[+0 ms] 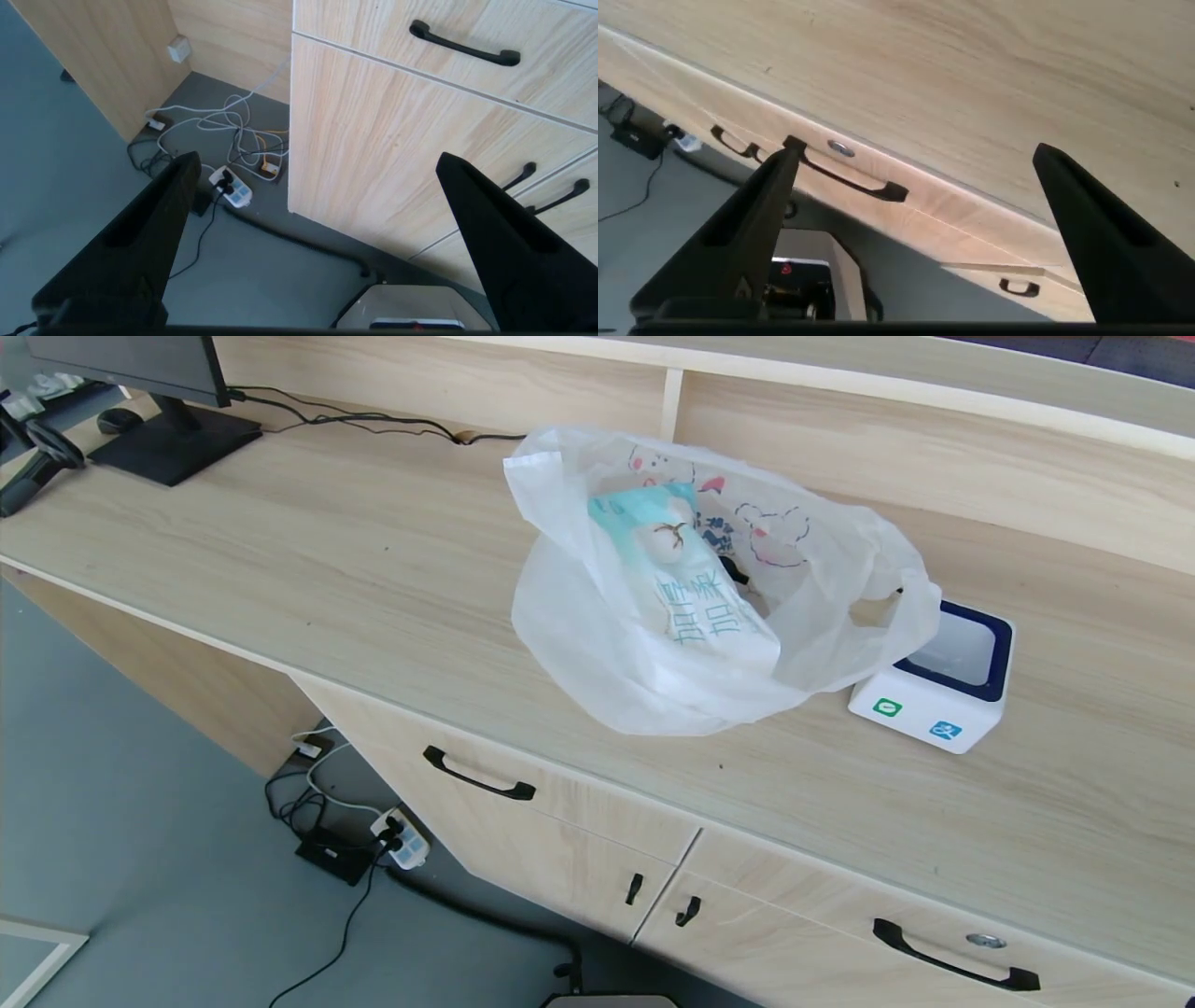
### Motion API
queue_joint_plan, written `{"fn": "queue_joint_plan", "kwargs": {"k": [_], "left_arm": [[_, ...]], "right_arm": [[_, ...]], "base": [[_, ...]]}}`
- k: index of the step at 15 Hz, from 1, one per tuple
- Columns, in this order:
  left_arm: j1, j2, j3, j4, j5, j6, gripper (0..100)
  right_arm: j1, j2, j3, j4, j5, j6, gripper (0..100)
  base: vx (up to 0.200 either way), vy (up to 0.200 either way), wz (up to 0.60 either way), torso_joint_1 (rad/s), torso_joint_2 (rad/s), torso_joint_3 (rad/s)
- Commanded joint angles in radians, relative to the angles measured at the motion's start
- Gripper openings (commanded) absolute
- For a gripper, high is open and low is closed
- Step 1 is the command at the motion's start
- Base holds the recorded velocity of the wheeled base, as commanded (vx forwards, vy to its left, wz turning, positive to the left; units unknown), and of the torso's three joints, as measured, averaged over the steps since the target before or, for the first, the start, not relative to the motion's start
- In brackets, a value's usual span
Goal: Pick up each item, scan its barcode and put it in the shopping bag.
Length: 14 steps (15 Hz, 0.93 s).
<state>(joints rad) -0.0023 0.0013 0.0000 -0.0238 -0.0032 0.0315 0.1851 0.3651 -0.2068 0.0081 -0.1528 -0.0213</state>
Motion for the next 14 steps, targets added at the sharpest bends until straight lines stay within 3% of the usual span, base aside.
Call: {"fn": "queue_joint_plan", "kwargs": {"k": [1, 3, 7, 9, 10, 11, 12, 14], "left_arm": [[-0.001, 0.000, 0.000, -0.001, 0.000, 0.001, 100], [0.001, 0.000, 0.000, 0.001, 0.000, 0.001, 100], [0.001, 0.000, 0.000, 0.001, 0.000, 0.001, 100], [0.001, 0.000, 0.000, 0.001, 0.000, 0.001, 100], [0.001, 0.000, 0.000, 0.001, 0.000, 0.001, 100], [0.001, 0.000, 0.000, 0.001, 0.000, -0.001, 100], [0.001, 0.000, 0.000, 0.001, 0.000, 0.001, 100], [0.001, 0.000, 0.000, 0.001, 0.000, 0.001, 100]], "right_arm": [[-0.200, -0.152, 0.006, 0.095, 0.009, -0.031, 100], [-0.214, -0.322, 0.026, 0.185, -0.005, -0.057, 100], [-0.214, -0.313, 0.014, 0.119, -0.128, -0.043, 100], [-0.213, -0.314, 0.078, 0.110, -0.136, -0.031, 100], [-0.200, -0.341, 0.124, 0.085, -0.120, -0.026, 100], [-0.185, -0.362, 0.191, -0.031, 0.012, 0.004, 100], [-0.185, -0.364, 0.205, -0.056, 0.088, 0.012, 100], [-0.185, -0.364, 0.207, -0.059, 0.142, 0.011, 100]], "base": [[0.000, 0.000, 0.00, 0.000, 0.00, 0.000], [0.000, 0.000, 0.00, 0.000, 0.00, 0.000], [0.000, 0.000, 0.00, 0.000, 0.00, 0.000], [0.000, 0.000, 0.00, 0.000, 0.00, 0.000], [0.000, 0.000, 0.00, 0.000, 0.00, 0.000], [0.000, 0.000, 0.00, 0.000, 0.00, 0.000], [0.000, 0.000, 0.00, 0.000, 0.00, 0.000], [0.000, 0.000, 0.00, 0.000, 0.00, 0.000]]}}
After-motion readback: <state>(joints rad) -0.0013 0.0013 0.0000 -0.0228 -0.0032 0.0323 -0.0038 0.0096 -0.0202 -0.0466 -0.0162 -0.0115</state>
